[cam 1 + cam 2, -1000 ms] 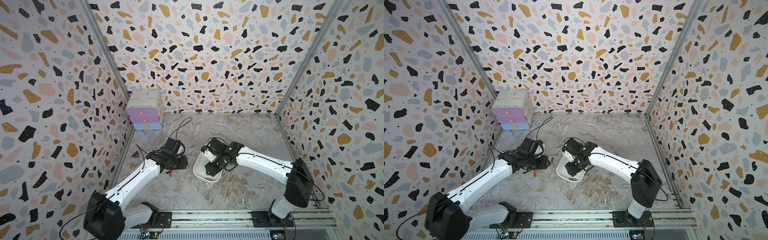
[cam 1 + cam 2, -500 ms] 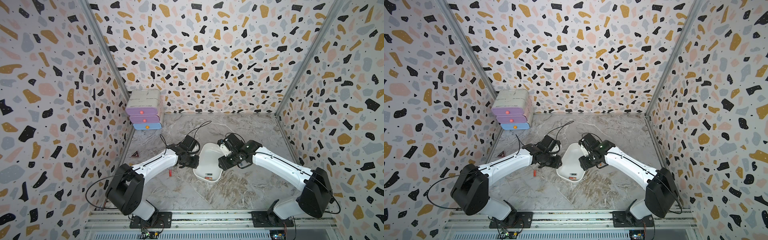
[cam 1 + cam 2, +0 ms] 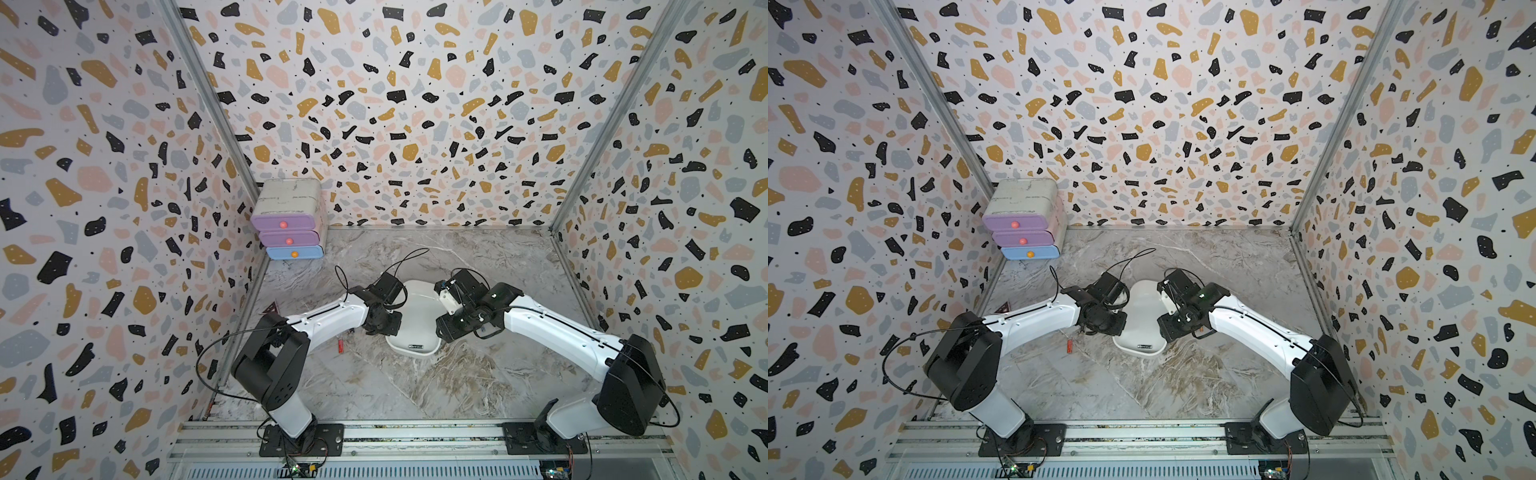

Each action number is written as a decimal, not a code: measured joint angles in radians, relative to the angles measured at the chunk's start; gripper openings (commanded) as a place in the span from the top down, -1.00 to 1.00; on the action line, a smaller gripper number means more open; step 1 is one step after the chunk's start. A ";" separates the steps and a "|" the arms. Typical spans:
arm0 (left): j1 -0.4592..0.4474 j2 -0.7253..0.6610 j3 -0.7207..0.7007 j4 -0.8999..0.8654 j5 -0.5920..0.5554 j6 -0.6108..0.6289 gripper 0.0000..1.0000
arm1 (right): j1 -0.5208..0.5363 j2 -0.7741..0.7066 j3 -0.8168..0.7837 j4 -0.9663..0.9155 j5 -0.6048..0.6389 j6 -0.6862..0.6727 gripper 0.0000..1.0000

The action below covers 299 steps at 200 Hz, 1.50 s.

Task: Take the batteries out of the storage box
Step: Adjust the storage box at the center of the board.

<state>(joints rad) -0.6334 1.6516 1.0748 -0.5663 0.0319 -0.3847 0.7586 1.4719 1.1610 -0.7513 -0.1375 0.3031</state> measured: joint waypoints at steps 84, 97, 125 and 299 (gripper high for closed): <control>-0.002 -0.084 0.072 -0.244 -0.033 -0.108 1.00 | 0.000 0.000 -0.019 0.000 0.019 -0.013 -0.17; -0.002 -0.116 0.072 -0.279 -0.026 -0.133 1.00 | 0.000 0.000 -0.019 0.000 0.019 -0.013 -0.16; -0.002 -0.143 0.097 -0.354 0.031 -0.180 1.00 | 0.000 0.004 -0.019 -0.002 0.019 -0.013 -0.16; 0.016 -0.124 -0.018 -0.264 0.129 -0.360 1.00 | 0.000 0.041 -0.006 -0.011 0.034 -0.028 -0.15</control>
<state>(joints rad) -0.6178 1.5276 1.0569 -0.8299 0.1608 -0.7444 0.7586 1.5127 1.1553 -0.7624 -0.1036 0.2752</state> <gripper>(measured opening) 0.089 0.578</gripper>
